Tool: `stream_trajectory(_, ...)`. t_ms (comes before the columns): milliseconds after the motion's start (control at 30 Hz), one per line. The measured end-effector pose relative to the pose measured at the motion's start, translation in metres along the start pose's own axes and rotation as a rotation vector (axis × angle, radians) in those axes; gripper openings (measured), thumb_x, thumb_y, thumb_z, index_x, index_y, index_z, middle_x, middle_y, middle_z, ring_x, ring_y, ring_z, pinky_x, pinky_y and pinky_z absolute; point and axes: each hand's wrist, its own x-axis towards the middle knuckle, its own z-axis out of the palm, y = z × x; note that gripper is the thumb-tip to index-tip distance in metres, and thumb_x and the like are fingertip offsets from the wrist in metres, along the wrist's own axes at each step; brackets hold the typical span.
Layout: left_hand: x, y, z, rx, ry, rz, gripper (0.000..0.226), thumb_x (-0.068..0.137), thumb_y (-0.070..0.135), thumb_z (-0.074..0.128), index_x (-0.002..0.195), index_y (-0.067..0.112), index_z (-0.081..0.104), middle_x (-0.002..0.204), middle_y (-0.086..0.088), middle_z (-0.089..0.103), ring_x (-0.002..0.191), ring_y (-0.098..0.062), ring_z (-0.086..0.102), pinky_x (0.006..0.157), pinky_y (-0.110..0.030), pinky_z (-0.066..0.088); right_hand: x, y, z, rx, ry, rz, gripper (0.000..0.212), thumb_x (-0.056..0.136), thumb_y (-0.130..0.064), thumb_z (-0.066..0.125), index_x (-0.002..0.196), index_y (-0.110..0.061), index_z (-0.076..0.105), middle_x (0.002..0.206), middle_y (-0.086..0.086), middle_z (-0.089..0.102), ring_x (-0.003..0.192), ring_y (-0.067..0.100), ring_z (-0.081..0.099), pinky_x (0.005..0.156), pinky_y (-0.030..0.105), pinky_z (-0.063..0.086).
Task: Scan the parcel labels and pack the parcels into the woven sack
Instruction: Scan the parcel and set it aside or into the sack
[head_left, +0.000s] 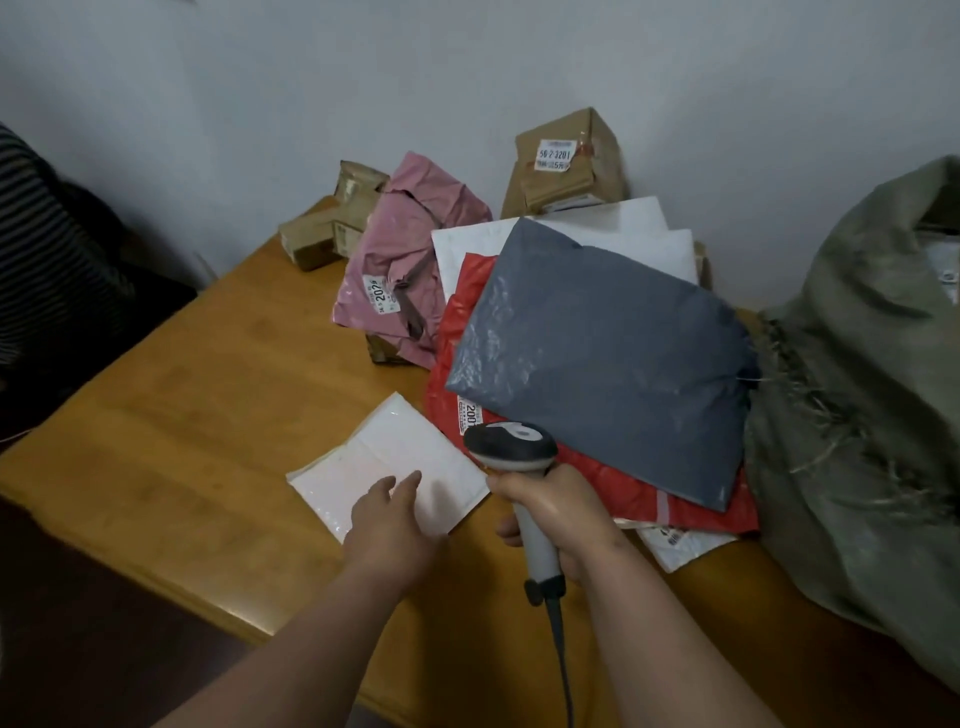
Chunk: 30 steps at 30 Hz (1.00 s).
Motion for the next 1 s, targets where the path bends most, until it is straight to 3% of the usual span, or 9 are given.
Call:
stream_trajectory(200,0.015,-0.021,0.026,0.338,-0.148,0.063,0.110,0.075,0.065,0.067,0.154,0.043,-0.007,0.165,0.001,-0.011,0.152,-0.031,-0.007,0.120,-0.052,0.011,0.026,0.002,0.004,-0.023,0.004,0.052,0.023,0.083,-0.021,0.077,0.100,-0.007,0.069,0.091,0.015,0.072,0.057,0.015,0.071,0.056,0.030,0.060)
stream_trajectory(267,0.018,-0.026,0.022,0.370,-0.094,0.099,0.102,0.076,0.061,0.066,0.152,0.045,0.000,0.164,0.003,0.000,0.150,-0.029,0.005,0.115,-0.050,0.022,0.028,0.004,0.007,-0.025,0.020,0.065,0.025,0.083,-0.022,0.077,0.101,-0.007,0.068,0.092,0.013,0.072,0.056,0.014,0.071,0.060,0.033,0.062)
stream_trajectory(367,0.028,-0.030,0.005,0.400,0.009,0.195,0.061,0.089,0.040,0.055,0.143,0.041,0.027,0.151,0.007,0.030,0.135,-0.024,0.032,0.099,-0.045,0.040,0.027,0.005,0.016,-0.015,0.045,0.063,0.021,0.082,-0.023,0.078,0.096,-0.011,0.068,0.088,0.009,0.071,0.055,0.013,0.072,0.066,0.036,0.062)
stream_trajectory(467,0.033,-0.038,-0.014,0.324,-0.050,0.249,0.055,0.090,0.025,0.051,0.142,0.037,0.038,0.147,0.007,0.041,0.129,-0.022,0.042,0.097,-0.040,0.045,0.018,0.005,0.029,0.005,0.074,0.044,0.018,0.081,-0.023,0.078,0.092,-0.014,0.068,0.084,0.007,0.070,0.054,0.013,0.071,0.063,0.033,0.060)
stream_trajectory(600,0.032,-0.047,-0.052,0.069,0.081,0.328,0.049,0.090,0.022,0.056,0.138,0.028,0.049,0.136,0.003,0.055,0.117,-0.019,0.055,0.092,-0.033,0.048,0.001,0.000,0.053,0.071,0.137,0.011,0.021,0.081,-0.023,0.080,0.094,-0.013,0.068,0.085,0.007,0.071,0.058,0.015,0.072,0.063,0.034,0.059)
stream_trajectory(667,0.034,-0.048,-0.082,-0.072,0.194,0.336,0.042,0.091,0.018,0.057,0.132,0.026,0.053,0.123,0.001,0.060,0.103,-0.021,0.061,0.079,-0.034,0.050,-0.009,-0.005,0.065,0.123,0.172,-0.021,0.021,0.080,-0.022,0.081,0.094,-0.013,0.069,0.084,0.008,0.072,0.059,0.017,0.072,0.066,0.036,0.060)
stream_trajectory(800,0.039,-0.053,-0.135,-0.361,0.373,0.307,0.013,0.087,0.007,0.055,0.098,0.015,0.057,0.082,-0.002,0.057,0.079,-0.034,0.058,0.061,-0.037,0.043,-0.028,-0.020,0.086,0.232,0.241,-0.113,0.020,0.080,-0.020,0.081,0.095,-0.012,0.070,0.077,0.006,0.073,0.060,0.021,0.072,0.063,0.036,0.060)
stream_trajectory(933,0.033,-0.058,-0.172,-1.162,0.202,0.002,0.020,0.089,0.001,0.047,0.089,0.018,0.059,0.088,-0.007,0.066,0.072,-0.027,0.065,0.055,-0.032,0.052,-0.049,-0.032,0.101,0.347,0.238,-0.223,0.016,0.081,-0.015,0.081,0.095,-0.015,0.075,0.073,0.005,0.075,0.059,0.022,0.070,0.056,0.031,0.057)
stream_trajectory(1000,0.029,-0.063,-0.183,-1.390,0.055,-0.068,0.023,0.090,-0.003,0.046,0.093,0.015,0.061,0.088,-0.009,0.071,0.067,-0.022,0.070,0.054,-0.031,0.055,-0.059,-0.035,0.104,0.383,0.236,-0.269,0.018,0.080,-0.014,0.081,0.097,-0.012,0.075,0.077,0.010,0.074,0.060,0.024,0.069,0.055,0.030,0.055)
